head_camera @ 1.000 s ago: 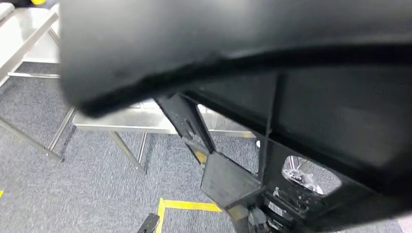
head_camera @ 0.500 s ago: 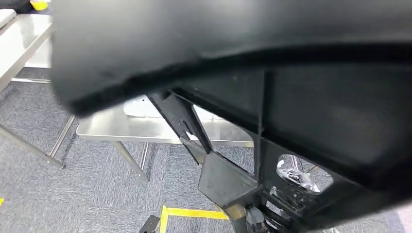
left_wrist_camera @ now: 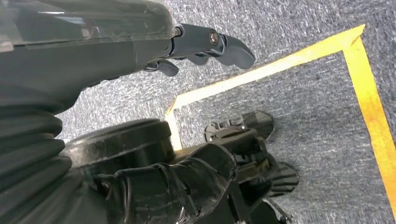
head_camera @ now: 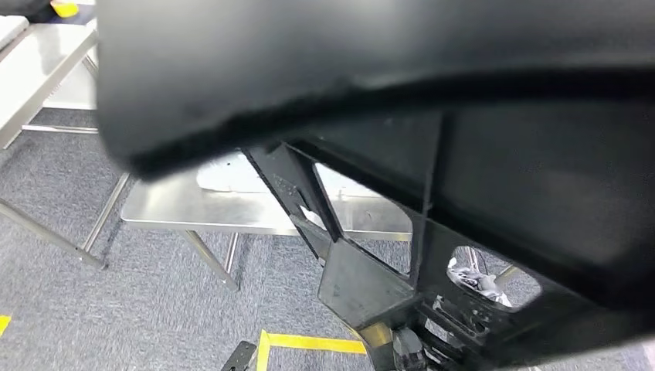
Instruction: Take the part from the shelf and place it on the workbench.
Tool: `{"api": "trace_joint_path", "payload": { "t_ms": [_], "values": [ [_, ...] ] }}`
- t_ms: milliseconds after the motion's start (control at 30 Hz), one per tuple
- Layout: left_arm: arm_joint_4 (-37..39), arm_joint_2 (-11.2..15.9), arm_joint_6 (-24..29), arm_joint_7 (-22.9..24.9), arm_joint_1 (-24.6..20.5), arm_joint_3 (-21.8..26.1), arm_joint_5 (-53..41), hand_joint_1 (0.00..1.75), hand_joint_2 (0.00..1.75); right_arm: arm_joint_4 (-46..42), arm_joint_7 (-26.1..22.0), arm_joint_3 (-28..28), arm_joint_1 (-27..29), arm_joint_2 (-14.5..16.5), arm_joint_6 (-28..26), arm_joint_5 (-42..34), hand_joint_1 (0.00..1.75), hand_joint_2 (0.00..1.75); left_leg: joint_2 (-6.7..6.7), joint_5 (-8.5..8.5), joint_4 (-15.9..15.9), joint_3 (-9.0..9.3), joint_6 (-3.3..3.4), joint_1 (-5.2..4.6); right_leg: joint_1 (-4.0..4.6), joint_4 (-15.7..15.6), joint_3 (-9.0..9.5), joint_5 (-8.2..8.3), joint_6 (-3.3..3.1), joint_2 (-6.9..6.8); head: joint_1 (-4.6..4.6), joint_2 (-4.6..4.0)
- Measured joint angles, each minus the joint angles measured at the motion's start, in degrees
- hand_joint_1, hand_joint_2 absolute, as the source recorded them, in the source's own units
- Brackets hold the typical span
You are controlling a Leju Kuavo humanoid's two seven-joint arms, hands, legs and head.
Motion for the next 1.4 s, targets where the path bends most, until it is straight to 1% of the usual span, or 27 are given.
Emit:
{"api": "trace_joint_path", "payload": {
  "t_ms": [67,100,167,200,233,267,333,400,433,500,567,633,700,767,800,833,867,933,967,1067,1100,1133,1233,1267,1300,1333,1400],
  "values": [
    [0.0,0.01,-0.01,0.0,-0.1,0.0,-0.05,0.0,1.75,0.0,0.0,0.0,-0.06,-0.01,0.02,0.0,1.75,1.75,0.07,-1.04,1.72,-0.43,-0.63,0.07,-0.26,-0.35,0.81,-0.28,-0.66,-0.03,-0.28,0.0],
    [0.0,0.02,-0.02,0.0,-0.15,0.0,-0.08,0.0,1.75,0.0,0.0,0.0,-0.09,-0.01,0.03,0.0,1.75,1.75,0.1,-2.04,4.01,-1.5,-0.9,0.15,-0.36,-0.47,1.25,-0.47,-0.99,-0.11,-0.48,0.0],
    [0.0,0.02,-0.07,0.03,-0.16,0.0,-0.14,0.0,1.75,0.01,-0.01,0.0,-0.12,-0.01,0.05,0.0,1.75,1.75,0.12,-4.7,11.59,-5.72,-1.28,0.23,-0.32,-0.49,1.89,-1.02,-1.41,-0.25,-0.84,0.0],
    [0.0,0.02,-0.09,0.06,-0.11,0.0,-0.18,0.0,1.75,0.02,-0.01,0.0,-0.1,-0.01,0.05,0.0,1.75,1.75,0.12,-5.45,14.91,-7.95,-1.36,0.27,-0.28,-0.48,2.19,-1.31,-1.45,-0.24,-0.83,-0.01],
    [0.0,0.02,-0.11,0.1,-0.03,0.0,-0.23,0.0,1.75,0.02,-0.01,0.0,-0.1,-0.01,0.06,0.0,1.75,1.75,0.12,-5.3,16.8,-9.54,-1.34,0.28,-0.24,-0.47,2.55,-1.64,-1.45,-0.19,-0.84,-0.01],
    [0.0,0.02,-0.11,0.13,0.03,0.0,-0.31,0.0,1.75,0.02,-0.01,0.0,-0.09,-0.01,0.07,0.0,1.75,1.75,0.12,-4.27,16.81,-10.15,-1.24,0.27,-0.2,-0.47,2.94,-1.95,-1.44,-0.12,-0.84,-0.01],
    [0.0,0.04,-0.11,0.16,0.04,0.0,-0.45,0.0,1.75,0.02,-0.01,0.0,-0.1,-0.01,0.07,0.0,1.75,1.75,0.12,0.76,10.32,-8.07,-0.61,0.15,-0.13,-0.48,4.07,-2.79,-1.32,0.0,-0.83,-0.01],
    [-0.01,0.09,-0.11,0.19,-0.07,0.0,-0.53,0.0,1.75,0.03,-0.01,0.0,-0.12,-0.01,0.07,-0.01,1.75,1.75,0.09,3.86,3.24,-4.99,0.11,-0.18,0.01,-0.52,4.74,-3.73,-0.92,0.11,-0.78,0.0],
    [-0.01,0.11,-0.12,0.2,-0.13,0.0,-0.55,0.0,1.75,0.04,-0.01,0.0,-0.14,-0.01,0.08,-0.02,1.75,1.75,0.09,3.89,1.5,-4.07,0.35,-0.37,0.04,-0.73,4.91,-4.02,-0.57,0.16,-0.77,0.0],
    [-0.02,0.13,-0.13,0.25,-0.12,0.0,-0.57,0.0,1.75,0.04,-0.01,0.0,-0.19,-0.01,0.09,-0.06,1.75,1.75,0.08,2.83,-0.08,-3.05,0.79,-0.53,0.13,-1.24,5.84,-3.96,0.14,0.22,-0.74,-0.01],
    [0.0,0.15,-0.13,0.32,0.03,0.0,-0.58,0.0,1.75,0.04,-0.01,0.0,-0.27,-0.01,0.09,-0.09,1.75,1.75,0.05,2.69,-1.27,-1.61,1.34,-0.27,0.09,-1.09,6.63,-3.94,0.59,0.07,-0.69,-0.01],
    [0.0,0.17,-0.07,0.4,-0.02,0.0,-0.6,0.0,1.75,0.07,-0.01,0.0,-0.34,-0.01,0.09,-0.13,1.75,1.75,0.07,2.58,-2.07,0.05,1.82,-0.06,0.05,2.56,4.78,-5.5,0.93,-0.06,-0.64,-0.01],
    [0.0,0.16,0.0,0.53,-0.18,0.0,-0.62,0.0,1.75,0.15,-0.01,0.0,-0.3,-0.01,0.08,-0.19,1.75,1.75,0.1,2.06,-2.22,0.94,2.14,-0.09,0.05,9.54,0.15,-8.34,1.25,-0.09,-0.61,-0.01],
    [-0.01,0.15,0.07,0.73,-0.15,0.0,-0.73,0.0,1.75,0.22,-0.01,0.0,-0.26,-0.01,0.07,-0.25,1.75,1.75,0.04,1.27,-2.2,1.79,2.19,-0.06,-0.08,13.21,-3.74,-9.67,1.53,-0.11,-0.58,-0.01],
    [-0.01,0.15,0.09,0.8,-0.05,0.0,-0.79,0.0,1.75,0.26,-0.01,0.0,-0.25,-0.01,0.06,-0.29,1.75,1.75,0.01,0.74,-2.18,2.44,2.14,-0.04,-0.21,11.98,-4.28,-8.47,1.62,-0.12,-0.56,0.0],
    [-0.02,0.14,0.09,0.84,0.05,0.0,-0.87,0.0,1.75,0.3,-0.01,0.0,-0.25,-0.01,0.05,-0.32,1.75,1.75,-0.02,0.19,-2.15,3.12,2.05,-0.01,-0.35,9.46,-4.09,-6.27,1.68,-0.15,-0.55,0.0],
    [-0.02,0.14,0.09,0.84,0.12,0.0,-0.92,0.0,1.75,0.36,-0.01,0.0,-0.25,-0.01,0.05,-0.34,1.75,1.75,-0.04,-0.49,-2.06,3.68,1.83,-0.01,-0.5,5.87,-3.56,-2.82,1.64,-0.19,-0.53,-0.01],
    [-0.02,0.14,0.08,0.89,0.01,0.0,-0.99,0.0,1.75,0.52,-0.01,0.0,-0.19,0.0,0.04,-0.38,1.75,1.75,-0.11,-1.76,-1.52,4.35,1.15,-0.13,-0.42,1.0,-2.88,1.59,1.13,-0.28,-0.49,-0.01],
    [-0.02,0.15,0.07,0.94,-0.08,0.0,-0.99,0.0,1.75,0.59,0.0,0.0,-0.14,0.01,0.03,-0.41,1.75,1.75,-0.13,-2.21,-1.2,4.44,0.77,-0.21,-0.31,-0.01,-2.84,2.68,0.7,-0.29,-0.49,0.0],
    [-0.02,0.15,-0.14,1.15,-0.29,0.0,-0.99,0.0,1.75,0.63,0.01,0.0,-0.15,-0.03,0.0,-0.49,1.75,1.75,-0.03,-2.79,-0.46,4.36,0.02,-0.19,-0.28,-0.15,-2.41,2.63,-0.49,-0.2,-0.58,0.0],
    [-0.02,0.14,-0.27,1.23,-0.35,0.0,-0.99,0.0,1.75,0.62,0.0,0.0,-0.23,-0.04,0.01,-0.52,1.75,1.75,0.03,-3.18,0.98,3.6,-0.23,-0.12,-0.34,-0.38,-2.08,2.59,-0.75,-0.22,-0.67,-0.01],
    [-0.02,0.14,-0.42,1.33,-0.4,0.0,-0.99,0.0,1.75,0.61,-0.01,0.0,-0.28,-0.03,0.01,-0.55,1.75,1.75,0.08,-3.98,3.66,2.12,-0.52,-0.02,-0.42,-0.59,-1.75,2.56,-0.99,-0.28,-0.72,-0.01],
    [-0.02,0.12,-0.9,1.58,-0.32,0.0,-0.99,0.0,1.75,0.68,-0.01,0.0,-0.36,-0.02,0.0,-0.73,1.75,1.75,0.14,-7.6,14.06,-4.45,-1.16,0.14,-0.34,-0.77,-1.18,2.13,-1.46,-0.48,-0.79,0.01],
    [-0.02,0.11,-1.0,1.61,-0.23,0.0,-0.98,0.0,1.75,0.72,-0.01,0.0,-0.36,-0.02,0.0,-0.78,1.75,1.75,0.14,-7.92,15.55,-5.88,-1.22,0.15,-0.31,-0.77,-1.01,1.99,-1.54,-0.47,-0.81,0.0],
    [-0.02,0.11,-1.05,1.62,-0.15,0.0,-0.98,0.0,1.75,0.77,-0.01,0.0,-0.36,-0.02,0.0,-0.82,1.75,1.75,0.13,-6.96,14.97,-6.34,-1.16,0.15,-0.28,-0.76,-0.79,1.84,-1.56,-0.4,-0.81,0.0],
    [-0.02,0.12,-1.07,1.62,-0.11,0.0,-0.97,0.0,1.75,0.82,-0.01,0.0,-0.36,-0.02,0.0,-0.82,1.75,1.75,0.13,-4.88,12.46,-5.79,-0.99,0.13,-0.26,-0.76,-0.54,1.72,-1.54,-0.33,-0.82,0.01],
    [-0.02,0.16,-1.08,1.62,-0.17,0.0,-0.97,0.0,1.75,0.89,-0.01,0.0,-0.37,-0.01,0.0,-0.83,1.75,1.75,0.11,-0.26,4.78,-3.31,-0.34,-0.04,-0.14,-0.69,-0.12,1.52,-1.41,-0.2,-0.79,0.01]
  ]
}}
